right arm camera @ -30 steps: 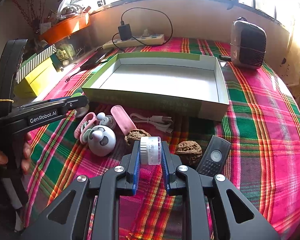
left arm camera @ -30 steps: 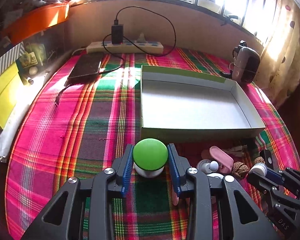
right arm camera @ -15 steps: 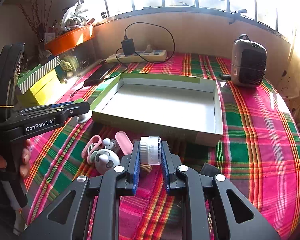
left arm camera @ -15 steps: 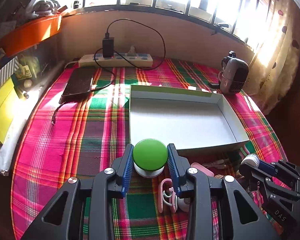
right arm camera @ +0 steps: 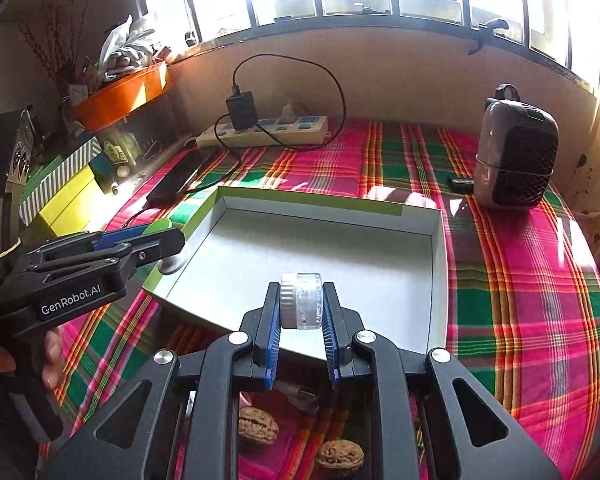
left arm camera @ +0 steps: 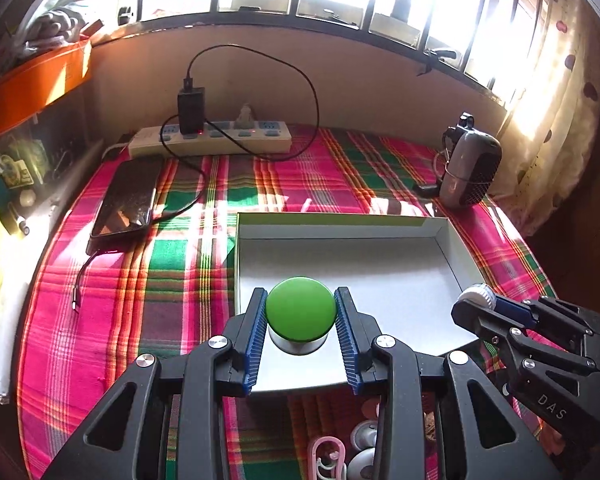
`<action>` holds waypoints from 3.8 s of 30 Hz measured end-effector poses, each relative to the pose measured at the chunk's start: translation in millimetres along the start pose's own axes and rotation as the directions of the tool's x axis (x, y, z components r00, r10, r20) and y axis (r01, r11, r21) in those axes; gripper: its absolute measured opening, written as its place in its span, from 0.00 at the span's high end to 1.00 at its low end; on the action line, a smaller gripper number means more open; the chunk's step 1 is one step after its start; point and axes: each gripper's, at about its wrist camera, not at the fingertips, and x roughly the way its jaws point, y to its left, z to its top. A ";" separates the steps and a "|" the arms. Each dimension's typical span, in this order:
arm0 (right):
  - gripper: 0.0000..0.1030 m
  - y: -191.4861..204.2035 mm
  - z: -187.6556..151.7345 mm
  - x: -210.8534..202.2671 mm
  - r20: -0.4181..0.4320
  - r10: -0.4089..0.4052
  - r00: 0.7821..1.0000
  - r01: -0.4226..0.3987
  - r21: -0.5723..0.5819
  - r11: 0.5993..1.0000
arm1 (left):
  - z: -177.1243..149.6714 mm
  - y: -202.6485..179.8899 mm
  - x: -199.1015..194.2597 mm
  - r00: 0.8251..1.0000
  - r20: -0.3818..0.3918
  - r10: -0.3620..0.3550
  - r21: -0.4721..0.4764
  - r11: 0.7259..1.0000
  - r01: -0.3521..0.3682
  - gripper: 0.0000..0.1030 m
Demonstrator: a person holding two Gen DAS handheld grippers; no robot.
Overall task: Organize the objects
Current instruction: 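Carry the green knob and white jar over the white box with both grippers, then lower the white jar into the box and open the right gripper, then lower the green knob into the box and open the left gripper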
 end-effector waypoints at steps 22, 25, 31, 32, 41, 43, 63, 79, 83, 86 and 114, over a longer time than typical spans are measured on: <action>0.81 -17.0 51.1 94.3 -0.121 -0.024 0.992 0.021 -0.025 0.999 | 31.1 3.6 76.4 0.998 -0.066 0.015 0.027 1.000 -0.013 0.69; 0.81 -18.2 53.3 99.4 -0.123 -0.030 0.992 0.027 -0.026 0.999 | 31.5 5.6 82.5 0.997 -0.078 0.015 0.022 1.000 -0.014 0.69; 0.81 -21.2 55.9 105.3 -0.133 -0.041 0.990 0.038 -0.025 0.999 | 32.9 5.2 86.8 0.997 -0.071 0.028 0.031 0.999 -0.026 0.69; 0.80 -21.3 56.3 105.4 -0.132 -0.045 0.990 0.042 -0.027 0.999 | 33.1 4.7 87.1 0.997 -0.070 0.030 0.033 0.999 -0.028 0.69; 0.80 -22.5 56.9 111.9 -0.163 -0.049 0.985 0.046 -0.021 0.999 | 33.2 3.8 88.5 0.997 -0.073 0.034 0.041 0.999 -0.031 0.69; 0.80 -22.4 57.1 112.8 -0.167 -0.053 0.985 0.050 -0.022 0.999 | 33.2 2.8 88.8 0.996 -0.074 0.039 0.046 0.998 -0.035 0.69; 0.70 -24.0 54.5 113.2 -0.175 -0.070 0.982 0.067 -0.024 0.997 | 32.1 4.3 86.6 0.997 -0.072 0.041 0.043 0.998 -0.038 0.69; 0.56 -22.2 51.0 86.7 -0.132 -0.094 0.987 0.093 -0.010 0.996 | 30.2 6.3 61.0 0.999 -0.033 0.042 0.018 0.999 -0.042 0.69; 0.56 -23.4 48.9 76.9 -0.120 -0.095 0.988 0.095 0.002 0.995 | 27.0 6.5 52.5 0.999 -0.026 0.046 0.015 0.999 -0.046 0.69; 0.56 -24.5 47.5 69.1 -0.109 -0.095 0.990 0.096 0.010 0.995 | 24.3 5.2 44.0 0.998 -0.016 0.057 0.021 0.998 -0.057 0.69; 0.56 -30.4 1.8 0.6 -0.029 -0.117 0.993 0.118 0.070 0.990 | -32.9 19.0 -22.3 0.998 0.034 0.049 -0.039 0.998 -0.047 0.69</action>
